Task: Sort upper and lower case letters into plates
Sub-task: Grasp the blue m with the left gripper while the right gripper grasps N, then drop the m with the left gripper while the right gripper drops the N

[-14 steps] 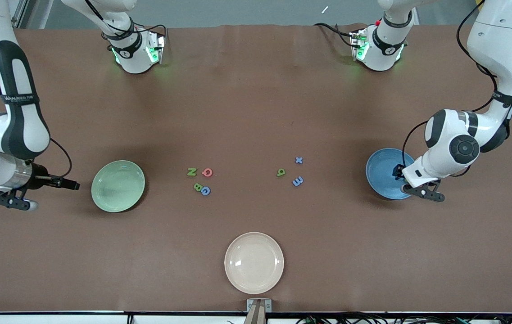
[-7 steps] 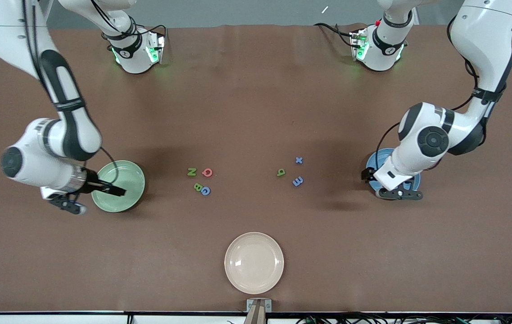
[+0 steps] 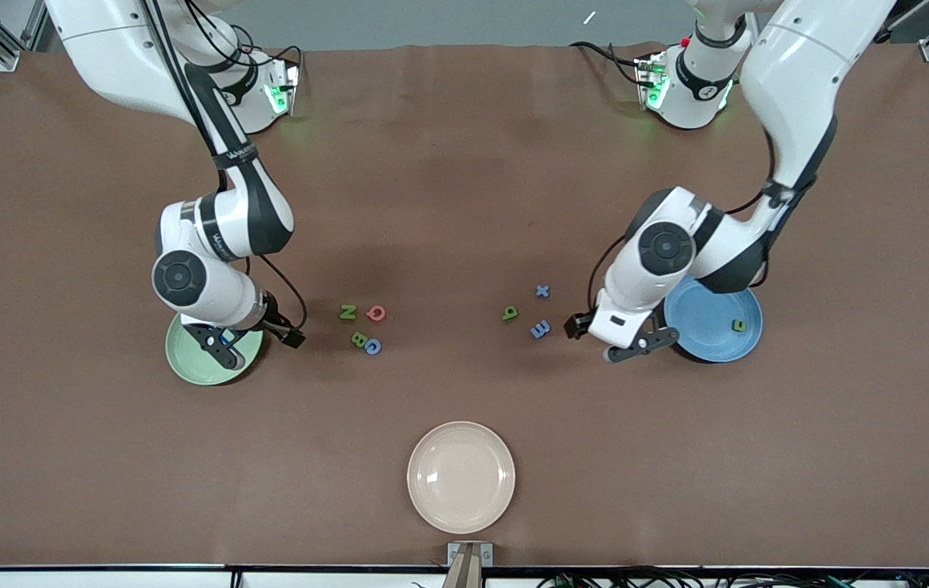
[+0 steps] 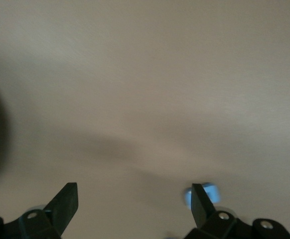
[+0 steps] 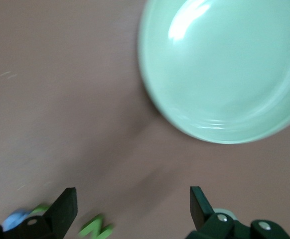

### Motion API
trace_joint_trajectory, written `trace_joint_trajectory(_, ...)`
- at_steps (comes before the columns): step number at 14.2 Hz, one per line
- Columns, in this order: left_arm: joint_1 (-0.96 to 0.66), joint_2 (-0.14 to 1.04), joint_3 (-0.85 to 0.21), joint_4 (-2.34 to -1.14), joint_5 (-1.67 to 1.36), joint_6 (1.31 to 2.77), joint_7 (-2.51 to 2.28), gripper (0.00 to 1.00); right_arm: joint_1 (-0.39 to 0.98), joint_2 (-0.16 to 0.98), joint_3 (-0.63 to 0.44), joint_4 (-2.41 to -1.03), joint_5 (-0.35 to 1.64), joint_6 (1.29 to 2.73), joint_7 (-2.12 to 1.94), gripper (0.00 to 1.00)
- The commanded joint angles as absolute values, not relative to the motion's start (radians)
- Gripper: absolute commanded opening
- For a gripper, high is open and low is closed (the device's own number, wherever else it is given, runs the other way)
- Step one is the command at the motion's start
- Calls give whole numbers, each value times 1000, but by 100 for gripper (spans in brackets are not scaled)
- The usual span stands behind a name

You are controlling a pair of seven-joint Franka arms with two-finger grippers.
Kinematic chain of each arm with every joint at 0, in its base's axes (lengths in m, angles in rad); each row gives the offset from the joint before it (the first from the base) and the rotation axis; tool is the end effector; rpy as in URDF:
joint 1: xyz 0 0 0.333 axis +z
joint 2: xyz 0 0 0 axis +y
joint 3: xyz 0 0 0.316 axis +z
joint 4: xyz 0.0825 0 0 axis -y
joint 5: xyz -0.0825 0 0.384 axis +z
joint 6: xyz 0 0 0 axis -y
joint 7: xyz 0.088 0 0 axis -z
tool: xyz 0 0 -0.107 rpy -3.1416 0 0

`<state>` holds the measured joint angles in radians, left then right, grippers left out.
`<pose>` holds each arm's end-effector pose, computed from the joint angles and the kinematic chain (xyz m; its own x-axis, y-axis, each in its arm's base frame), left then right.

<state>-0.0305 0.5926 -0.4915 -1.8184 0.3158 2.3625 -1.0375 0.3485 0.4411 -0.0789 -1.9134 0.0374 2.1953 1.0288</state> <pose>0.5789 -0.3003 0.2464 0.9328 0.3602 -0.0115 0.3602 -0.9312 0.0559 0.5869 0.1655 0.2521 0.7062 -0.7040 -0.0748 -0.6919 -0.7087 0.1380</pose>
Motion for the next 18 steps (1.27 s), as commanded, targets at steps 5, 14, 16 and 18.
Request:
trace_joint_trajectory(5, -228, 756, -384, -1635, 333, 2344, -1227, 100, 448, 408, -81, -1937, -17, 2163, 1530, 100)
trace_joint_trajectory(14, -308, 804, -333, -1612, 321, 2344, -1249, 99, 466, 428, -83, -1996, 110, 2396, 1726, 100)
trace_joint_trajectory(16, -308, 804, -333, -1615, 321, 2342, -1275, 85, 468, 428, -83, -2072, 115, 2500, 1729, 100)
trace_joint_trajectory(18, -308, 802, -334, -1617, 319, 2342, -1290, 76, 477, 451, -83, -2098, 144, 2563, 1735, 100)
